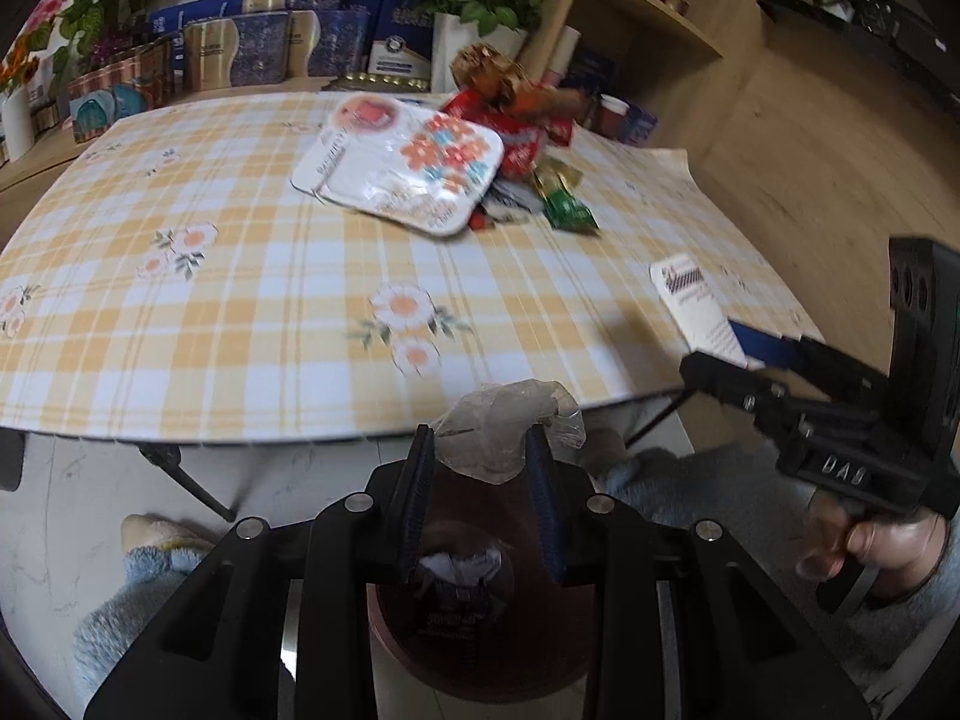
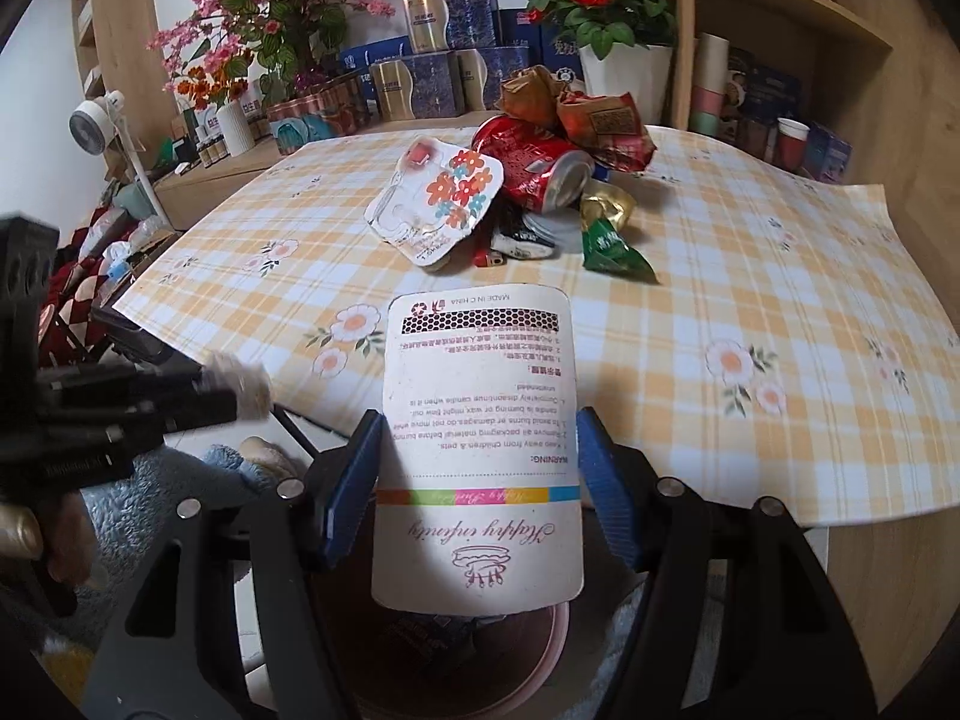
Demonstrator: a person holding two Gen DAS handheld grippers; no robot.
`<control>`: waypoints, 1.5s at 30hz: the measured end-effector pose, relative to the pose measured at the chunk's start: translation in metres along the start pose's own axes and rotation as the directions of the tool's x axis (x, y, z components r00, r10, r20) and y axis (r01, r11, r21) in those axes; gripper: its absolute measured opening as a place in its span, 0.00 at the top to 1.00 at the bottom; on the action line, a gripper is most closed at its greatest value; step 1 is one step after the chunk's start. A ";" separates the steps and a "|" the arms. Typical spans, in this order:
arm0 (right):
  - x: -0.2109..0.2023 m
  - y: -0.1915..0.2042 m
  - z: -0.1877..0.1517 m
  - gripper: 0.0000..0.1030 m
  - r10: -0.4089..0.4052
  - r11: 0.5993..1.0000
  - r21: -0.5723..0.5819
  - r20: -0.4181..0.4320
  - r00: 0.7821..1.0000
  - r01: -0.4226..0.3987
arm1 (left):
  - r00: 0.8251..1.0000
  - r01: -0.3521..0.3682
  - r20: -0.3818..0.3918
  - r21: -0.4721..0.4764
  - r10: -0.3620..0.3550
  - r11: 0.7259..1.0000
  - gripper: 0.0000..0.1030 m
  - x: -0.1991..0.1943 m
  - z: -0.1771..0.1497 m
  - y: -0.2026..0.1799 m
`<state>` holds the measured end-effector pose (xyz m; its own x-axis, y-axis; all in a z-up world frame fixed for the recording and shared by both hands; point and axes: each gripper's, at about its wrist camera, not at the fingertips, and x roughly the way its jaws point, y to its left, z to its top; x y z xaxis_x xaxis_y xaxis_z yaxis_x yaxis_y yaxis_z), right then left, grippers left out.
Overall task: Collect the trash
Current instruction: 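Drop the plastic bag into the bin with the left gripper while the right carries the pouch, then open the right gripper over the bin to drop the white pouch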
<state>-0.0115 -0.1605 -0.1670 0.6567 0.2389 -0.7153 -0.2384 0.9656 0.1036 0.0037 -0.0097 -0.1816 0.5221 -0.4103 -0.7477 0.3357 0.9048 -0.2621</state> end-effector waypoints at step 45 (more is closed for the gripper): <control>0.052 0.037 -0.075 0.24 0.054 0.993 -0.096 -0.172 0.984 -0.072 | 0.967 -0.216 0.082 -0.224 0.240 0.950 0.09 -0.003 -0.047 0.045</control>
<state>-0.0401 -0.1204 -0.2519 0.5100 0.2698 -0.8168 -0.3526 0.9317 0.0875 -0.0198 0.0378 -0.2205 0.6496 -0.1896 -0.7363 0.0305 0.9741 -0.2239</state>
